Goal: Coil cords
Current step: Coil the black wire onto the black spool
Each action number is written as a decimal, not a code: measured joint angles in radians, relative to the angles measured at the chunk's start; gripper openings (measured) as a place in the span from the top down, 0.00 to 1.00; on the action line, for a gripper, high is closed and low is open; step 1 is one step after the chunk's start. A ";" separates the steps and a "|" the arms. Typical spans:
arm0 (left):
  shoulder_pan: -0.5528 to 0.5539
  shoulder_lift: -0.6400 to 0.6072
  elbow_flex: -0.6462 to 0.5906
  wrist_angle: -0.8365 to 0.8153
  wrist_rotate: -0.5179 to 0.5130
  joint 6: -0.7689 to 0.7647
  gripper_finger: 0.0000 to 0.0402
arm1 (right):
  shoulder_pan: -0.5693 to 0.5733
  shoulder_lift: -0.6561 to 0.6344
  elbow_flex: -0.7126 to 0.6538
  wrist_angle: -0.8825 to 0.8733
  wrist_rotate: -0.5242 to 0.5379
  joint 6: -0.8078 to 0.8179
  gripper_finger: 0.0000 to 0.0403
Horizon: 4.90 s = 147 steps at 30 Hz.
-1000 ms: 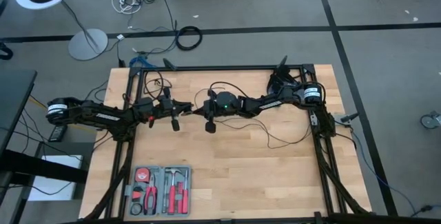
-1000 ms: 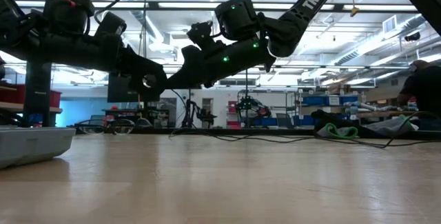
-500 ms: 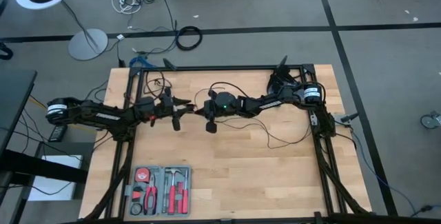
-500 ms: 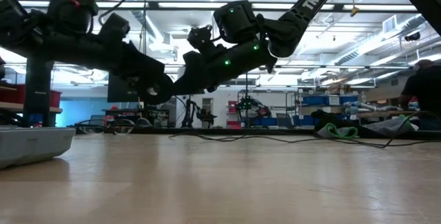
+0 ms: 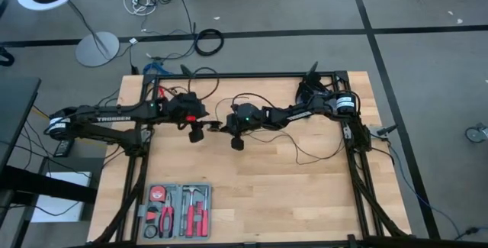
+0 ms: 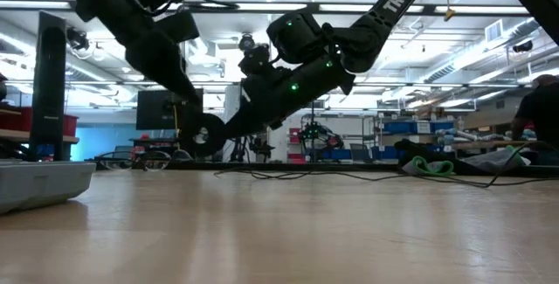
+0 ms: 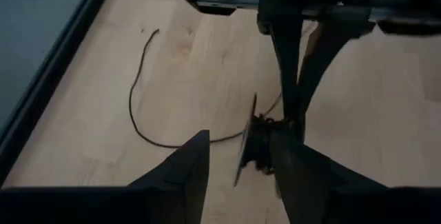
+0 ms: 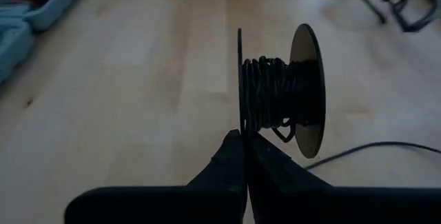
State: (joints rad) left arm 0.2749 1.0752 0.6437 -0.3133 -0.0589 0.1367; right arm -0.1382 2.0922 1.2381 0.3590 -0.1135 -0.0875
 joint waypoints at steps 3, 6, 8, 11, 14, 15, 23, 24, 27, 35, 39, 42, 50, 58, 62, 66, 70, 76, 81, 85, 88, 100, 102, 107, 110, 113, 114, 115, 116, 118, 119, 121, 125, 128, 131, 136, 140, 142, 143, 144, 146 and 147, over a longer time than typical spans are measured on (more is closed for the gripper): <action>0.000 0.001 0.008 -0.031 0.008 0.020 0.61 | 0.007 0.000 0.000 -0.024 -0.024 0.001 1.00; 0.000 0.032 0.008 -0.028 0.045 0.015 0.61 | 0.015 0.000 0.000 -0.040 -0.031 0.000 1.00; -0.002 0.065 0.007 -0.031 0.067 0.011 0.61 | 0.019 0.000 0.000 -0.043 -0.039 -0.012 1.00; -0.003 0.131 0.007 0.007 0.112 -0.008 0.61 | 0.024 0.000 0.000 -0.038 -0.039 -0.027 1.00; -0.003 0.192 0.007 0.022 0.127 -0.028 0.61 | 0.025 0.000 0.000 -0.047 -0.037 -0.021 1.00; -0.003 0.204 0.007 0.029 0.128 -0.035 0.61 | 0.025 0.000 0.000 -0.053 -0.034 -0.021 1.00; -0.003 0.228 0.007 0.046 0.127 -0.036 0.66 | 0.025 0.000 0.000 -0.064 -0.014 -0.020 1.00; -0.003 0.228 0.007 0.048 0.137 -0.036 0.69 | 0.025 0.000 0.000 -0.064 -0.013 -0.020 1.00; -0.003 0.239 0.007 0.063 0.167 -0.037 0.80 | 0.025 0.000 0.000 -0.064 -0.011 -0.020 1.00; -0.002 0.252 0.007 0.067 0.128 -0.036 0.99 | 0.026 -0.001 0.000 -0.064 -0.002 0.009 0.97; -0.002 0.252 0.007 0.057 0.086 -0.079 0.99 | 0.019 -0.003 0.002 -0.087 0.040 0.061 0.91; -0.002 0.252 0.007 0.048 0.054 -0.116 1.00 | 0.014 -0.010 0.002 -0.116 0.042 0.086 0.85; -0.007 0.252 -0.013 0.131 -0.035 -0.138 1.00 | 0.012 -0.146 0.001 -0.408 0.056 0.088 0.73; -0.085 0.251 -0.239 0.652 -0.043 -0.136 1.00 | 0.024 -0.322 -0.054 -0.695 0.217 0.105 0.77; -0.128 0.250 -0.325 0.851 -0.117 -0.102 1.00 | 0.041 -0.440 -0.183 -0.675 0.262 0.167 0.80; -0.140 0.250 -0.355 0.968 -0.194 0.124 1.00 | 0.060 -0.550 -0.361 -0.504 0.297 0.249 0.83; -0.138 0.250 -0.350 1.039 -0.261 0.395 1.00 | 0.073 -0.619 -0.522 -0.253 0.295 0.323 0.85; -0.138 0.250 -0.330 1.069 -0.306 0.552 1.00 | 0.086 -0.633 -0.636 -0.009 0.296 0.401 0.85; -0.138 0.251 -0.325 1.070 -0.310 0.592 1.00 | 0.093 -0.621 -0.638 0.018 0.294 0.401 0.86; -0.140 0.251 -0.325 1.079 -0.309 0.483 1.00 | 0.093 -0.621 -0.638 0.083 0.295 0.401 0.87; -0.137 0.251 -0.312 1.081 -0.311 0.224 1.00 | 0.093 -0.621 -0.638 0.148 0.295 0.390 0.86; -0.085 0.251 -0.187 0.803 -0.322 -0.401 1.00 | 0.118 -0.419 -0.632 0.423 0.349 0.386 0.90; -0.078 0.251 -0.170 0.753 -0.322 -0.445 1.00 | 0.135 -0.347 -0.616 0.480 0.349 0.414 0.92; -0.065 0.251 -0.133 0.671 -0.322 -0.540 1.00 | 0.169 -0.241 -0.531 0.489 0.422 0.374 0.99; -0.065 0.251 -0.119 0.616 -0.322 -0.564 1.00 | 0.193 -0.227 -0.479 0.450 0.538 0.281 0.99; -0.065 0.251 -0.113 0.597 -0.322 -0.567 1.00 | 0.223 -0.240 -0.426 0.328 0.754 0.197 0.99; -0.065 0.251 -0.113 0.592 -0.322 -0.569 1.00 | 0.232 -0.247 -0.407 0.275 0.830 0.174 0.99; -0.065 0.251 -0.113 0.592 -0.322 -0.572 1.00 | 0.240 -0.258 -0.391 0.224 0.892 0.156 0.99; -0.065 0.251 -0.113 0.585 -0.320 -0.576 1.00 | 0.247 -0.269 -0.380 0.183 0.951 0.147 0.99; -0.065 0.251 -0.113 0.588 -0.309 -0.581 1.00 | 0.248 -0.285 -0.365 0.154 0.994 0.133 0.99; -0.065 0.251 -0.114 0.587 -0.307 -0.582 1.00 | 0.243 -0.289 -0.365 0.158 0.993 0.128 0.98; -0.065 0.251 -0.114 0.607 -0.288 -0.582 1.00 | 0.222 -0.290 -0.365 0.185 0.947 0.133 0.97; -0.065 0.251 -0.114 0.656 -0.200 -0.585 1.00 | 0.184 -0.290 -0.365 0.138 0.759 0.184 0.95; -0.065 0.251 -0.114 0.656 -0.120 -0.596 1.00 | 0.175 -0.302 -0.368 0.039 0.639 0.246 0.94; -0.065 0.251 -0.116 0.619 -0.110 -0.619 1.00 | 0.185 -0.333 -0.370 -0.044 0.613 0.292 0.95; -0.056 0.256 -0.125 0.633 -0.086 -0.638 1.00 | 0.217 -0.416 -0.372 -0.143 0.615 0.296 0.96; -0.031 0.266 -0.125 0.696 0.024 -0.639 1.00 | 0.242 -0.517 -0.384 -0.243 0.578 0.264 0.98; -0.018 0.270 -0.125 0.717 0.100 -0.635 1.00 | 0.245 -0.582 -0.421 -0.251 0.566 0.262 0.99; -0.015 0.278 -0.126 0.740 0.137 -0.630 1.00 | 0.245 -0.614 -0.449 -0.245 0.565 0.263 0.99; -0.014 0.286 -0.124 0.771 0.165 -0.621 1.00 | 0.244 -0.645 -0.479 -0.226 0.565 0.267 0.99; -0.014 0.287 -0.126 0.774 0.193 -0.615 1.00 | 0.234 -0.691 -0.550 -0.155 0.566 0.274 0.99; -0.014 0.287 -0.126 0.779 0.197 -0.609 1.00 | 0.226 -0.703 -0.585 -0.092 0.565 0.288 0.99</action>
State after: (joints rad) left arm 0.2611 1.3623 0.5180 0.4656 0.1382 -0.4725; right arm 0.0877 1.3891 0.6529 0.2670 0.4519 0.2010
